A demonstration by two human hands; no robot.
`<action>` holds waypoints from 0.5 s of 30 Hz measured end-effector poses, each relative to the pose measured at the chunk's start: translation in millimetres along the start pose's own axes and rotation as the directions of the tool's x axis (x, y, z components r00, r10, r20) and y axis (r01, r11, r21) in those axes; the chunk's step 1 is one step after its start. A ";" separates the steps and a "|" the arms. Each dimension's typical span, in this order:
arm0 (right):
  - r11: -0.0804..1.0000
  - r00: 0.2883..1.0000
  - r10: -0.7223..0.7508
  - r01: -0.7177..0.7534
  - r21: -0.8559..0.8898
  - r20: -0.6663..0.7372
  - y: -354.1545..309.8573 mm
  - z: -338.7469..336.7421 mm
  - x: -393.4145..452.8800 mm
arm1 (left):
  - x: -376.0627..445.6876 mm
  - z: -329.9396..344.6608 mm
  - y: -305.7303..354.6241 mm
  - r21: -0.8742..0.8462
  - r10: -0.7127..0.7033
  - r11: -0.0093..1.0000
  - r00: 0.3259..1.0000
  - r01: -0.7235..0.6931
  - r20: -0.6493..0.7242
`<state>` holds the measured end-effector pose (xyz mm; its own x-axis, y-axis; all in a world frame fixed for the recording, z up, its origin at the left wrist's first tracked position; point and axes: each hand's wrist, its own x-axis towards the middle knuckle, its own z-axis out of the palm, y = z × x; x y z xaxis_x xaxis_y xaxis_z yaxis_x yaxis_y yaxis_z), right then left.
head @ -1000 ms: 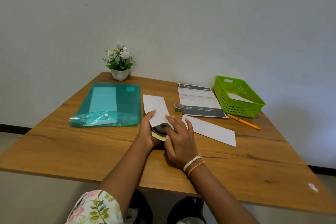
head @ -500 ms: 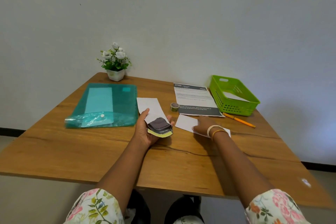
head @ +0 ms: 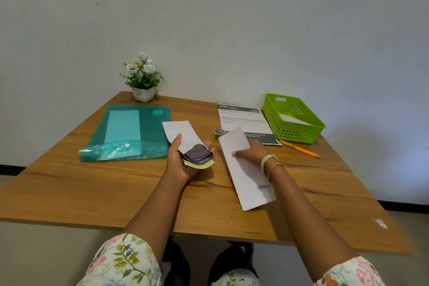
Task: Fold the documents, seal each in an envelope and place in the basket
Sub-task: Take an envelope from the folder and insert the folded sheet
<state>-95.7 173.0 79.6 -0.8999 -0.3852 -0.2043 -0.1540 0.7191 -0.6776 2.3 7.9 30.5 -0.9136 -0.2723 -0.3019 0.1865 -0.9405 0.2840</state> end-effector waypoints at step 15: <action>0.855 0.737 0.006 -0.354 0.378 0.676 -7.9 19.9 -54.7 | -1.8 -0.5 -1.0 0.053 0.024 0.998 0.999 -0.025 0.030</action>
<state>-37.2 176.9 82.1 -0.3884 -0.6703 -0.6323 0.3416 0.5326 -0.7744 3.9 9.3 30.3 -0.9194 -0.2882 -0.2678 0.1900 -0.9213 0.3392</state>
